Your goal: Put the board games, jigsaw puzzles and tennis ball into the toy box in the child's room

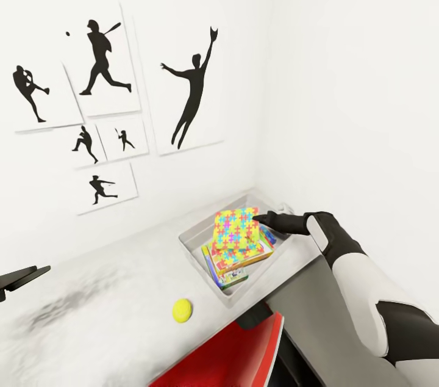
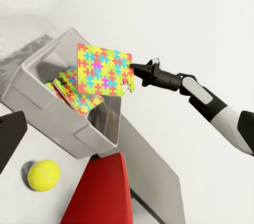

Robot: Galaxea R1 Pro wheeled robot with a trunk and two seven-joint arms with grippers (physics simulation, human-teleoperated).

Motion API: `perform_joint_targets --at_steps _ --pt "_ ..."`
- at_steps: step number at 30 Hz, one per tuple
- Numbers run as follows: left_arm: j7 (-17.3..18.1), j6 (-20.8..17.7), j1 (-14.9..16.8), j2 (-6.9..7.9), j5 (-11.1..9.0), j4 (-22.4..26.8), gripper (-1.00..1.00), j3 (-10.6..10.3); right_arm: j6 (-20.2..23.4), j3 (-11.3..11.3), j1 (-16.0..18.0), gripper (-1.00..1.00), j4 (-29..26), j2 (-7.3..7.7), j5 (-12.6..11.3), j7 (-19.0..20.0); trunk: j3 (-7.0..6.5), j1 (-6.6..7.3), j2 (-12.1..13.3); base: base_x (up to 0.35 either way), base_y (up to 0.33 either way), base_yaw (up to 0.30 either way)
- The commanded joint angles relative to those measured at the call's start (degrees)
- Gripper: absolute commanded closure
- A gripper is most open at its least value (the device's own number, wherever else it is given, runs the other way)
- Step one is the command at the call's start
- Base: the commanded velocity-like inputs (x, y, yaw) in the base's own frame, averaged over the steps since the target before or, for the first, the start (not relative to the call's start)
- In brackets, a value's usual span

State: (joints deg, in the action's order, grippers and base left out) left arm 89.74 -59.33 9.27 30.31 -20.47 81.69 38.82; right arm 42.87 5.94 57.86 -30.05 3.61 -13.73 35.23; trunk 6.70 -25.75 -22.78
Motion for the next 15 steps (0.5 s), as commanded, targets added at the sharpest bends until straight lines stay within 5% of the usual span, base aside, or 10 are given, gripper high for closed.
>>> perform_joint_targets --at_steps 1,14,15 --pt "0.26 -0.61 0.05 0.01 0.08 0.02 -1.0 -0.01 0.21 0.22 0.06 1.0 0.0 -0.09 0.02 0.16 0.23 -0.03 -0.13 0.0 0.0 0.0" --pt "0.26 -0.61 0.05 0.01 0.08 -0.04 -1.0 -0.03 -0.16 -0.59 0.06 1.0 -0.19 -1.24 0.03 0.55 0.78 -0.03 -0.13 0.0 0.0 0.0" --pt "0.26 -0.61 0.05 0.01 0.08 -0.04 -1.0 -0.01 -0.16 -0.9 0.06 -1.0 -0.22 -1.3 0.02 0.55 0.78 -0.03 -0.13 0.0 0.0 0.0"
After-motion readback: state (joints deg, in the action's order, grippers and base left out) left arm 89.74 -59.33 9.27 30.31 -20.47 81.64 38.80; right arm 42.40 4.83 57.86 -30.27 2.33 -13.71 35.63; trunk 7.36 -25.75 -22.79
